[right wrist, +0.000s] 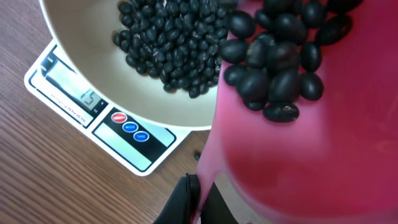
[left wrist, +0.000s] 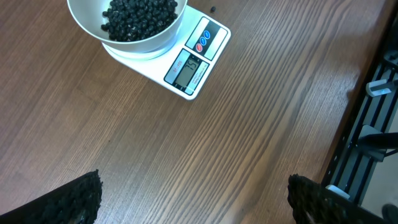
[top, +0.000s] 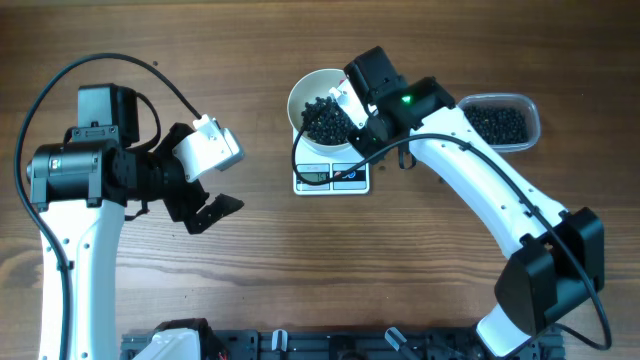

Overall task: Scoop item into bowl and weigh 150g on scale
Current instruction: 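Tilt the scoop with right gripper to pour beans into bowl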

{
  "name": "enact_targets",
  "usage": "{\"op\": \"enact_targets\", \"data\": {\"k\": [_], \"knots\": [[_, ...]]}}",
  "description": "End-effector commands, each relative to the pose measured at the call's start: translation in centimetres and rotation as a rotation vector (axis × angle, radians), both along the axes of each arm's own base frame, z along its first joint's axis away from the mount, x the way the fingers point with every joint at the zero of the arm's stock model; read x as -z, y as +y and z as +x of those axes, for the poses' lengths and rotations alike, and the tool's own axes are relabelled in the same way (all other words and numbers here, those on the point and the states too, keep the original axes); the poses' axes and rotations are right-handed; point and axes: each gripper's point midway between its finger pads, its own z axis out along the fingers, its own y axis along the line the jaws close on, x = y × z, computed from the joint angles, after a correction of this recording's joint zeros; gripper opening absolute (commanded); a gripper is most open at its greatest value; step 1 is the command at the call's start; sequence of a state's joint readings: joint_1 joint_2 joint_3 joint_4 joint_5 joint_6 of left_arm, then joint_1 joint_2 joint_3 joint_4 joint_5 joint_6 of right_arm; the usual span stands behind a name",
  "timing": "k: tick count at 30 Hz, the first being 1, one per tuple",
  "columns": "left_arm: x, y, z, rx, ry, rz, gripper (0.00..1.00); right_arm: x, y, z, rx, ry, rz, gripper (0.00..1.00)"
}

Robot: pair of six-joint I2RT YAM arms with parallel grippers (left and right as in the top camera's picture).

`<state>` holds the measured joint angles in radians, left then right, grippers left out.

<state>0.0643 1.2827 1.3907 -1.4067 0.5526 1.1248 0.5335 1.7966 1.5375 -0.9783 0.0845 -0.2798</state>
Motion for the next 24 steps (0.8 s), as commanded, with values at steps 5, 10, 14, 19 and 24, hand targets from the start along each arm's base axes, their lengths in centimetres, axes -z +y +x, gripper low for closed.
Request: {"op": "enact_targets", "data": {"k": [5, 10, 14, 19, 24], "knots": [[-1.1, -0.3, 0.1, 0.019, -0.044, -0.017, 1.00, -1.3, 0.2, 1.2, -0.044, -0.061, -0.014, 0.04], [-1.1, -0.3, 0.1, 0.019, -0.044, -0.017, 1.00, -0.9, -0.5, 1.1, -0.058, -0.057, -0.063, 0.04], [-1.1, -0.3, 0.1, 0.019, -0.044, -0.017, 1.00, -1.0, -1.3, 1.2, -0.069, -0.065, -0.115, 0.04], [-1.1, -0.3, 0.1, 0.019, -0.044, -0.017, 1.00, -0.7, -1.3, 1.4, -0.092, -0.069, -0.139, 0.04], [-1.1, -0.3, 0.1, 0.019, -0.044, -0.017, 1.00, -0.6, -2.1, 2.1, -0.104, -0.105, -0.232, 0.04]]}}
